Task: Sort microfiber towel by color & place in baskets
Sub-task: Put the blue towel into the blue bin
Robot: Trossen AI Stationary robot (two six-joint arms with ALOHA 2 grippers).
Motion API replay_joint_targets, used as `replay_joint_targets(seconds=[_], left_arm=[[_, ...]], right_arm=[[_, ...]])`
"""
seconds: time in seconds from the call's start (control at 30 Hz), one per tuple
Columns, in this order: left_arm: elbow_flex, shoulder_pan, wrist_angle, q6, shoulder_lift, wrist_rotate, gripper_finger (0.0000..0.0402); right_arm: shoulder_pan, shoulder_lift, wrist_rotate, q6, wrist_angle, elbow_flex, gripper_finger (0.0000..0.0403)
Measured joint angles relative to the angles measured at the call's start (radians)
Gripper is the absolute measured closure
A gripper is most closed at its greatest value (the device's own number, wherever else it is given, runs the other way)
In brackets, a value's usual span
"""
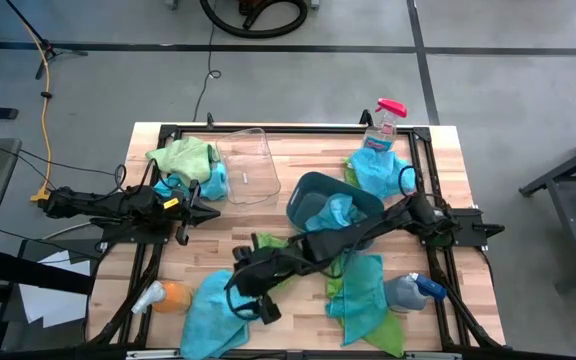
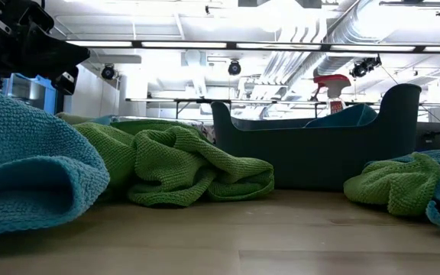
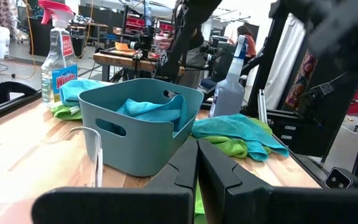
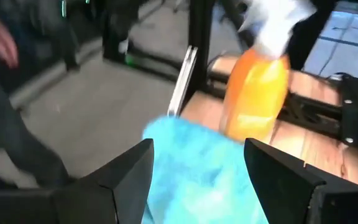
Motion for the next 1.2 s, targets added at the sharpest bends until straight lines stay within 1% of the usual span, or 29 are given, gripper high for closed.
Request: replay_joint_targets(seconds=[0.13,0.27,0.43,0.53,0.67,1.07,1.13,1.2], left_arm=[[0.0,0.0,0.0,0.0,0.0,0.0,0.0401],[0.0,0.0,0.0,0.0,0.0,0.0,0.0401],[0.0,0.0,0.0,0.0,0.0,0.0,0.0401],[0.0,0.0,0.0,0.0,0.0,0.0,0.0401],[0.0,0.0,0.0,0.0,0.0,0.0,0.0401],[0.0,0.0,0.0,0.0,0.0,0.0,0.0401],[0.0,0.0,0.0,0.0,0.0,0.0,0.0401],[0.0,0.0,0.0,0.0,0.0,0.0,0.0401]], right_arm=[[0.009,0.055,-0.001,-0.083,-0.035,-0.001,0.0156],[0.023,0.113,-0.001,-0.08,-0.037,-0.003,0.0156],[0.046,0.173,0.0,-0.131,-0.038,-0.003,0.0156],[0.053,0.203,0.049,-0.148,-0.037,-0.003,0.0156],[0.055,0.23,0.104,-0.146,-0.038,-0.003,0.0156],[0.055,0.292,0.107,-0.149,-0.038,-0.003,0.0156],[0.055,0.295,0.107,-0.152,-0.036,-0.004,0.0161],[0.055,0.295,0.107,-0.15,-0.035,-0.004,0.0176]])
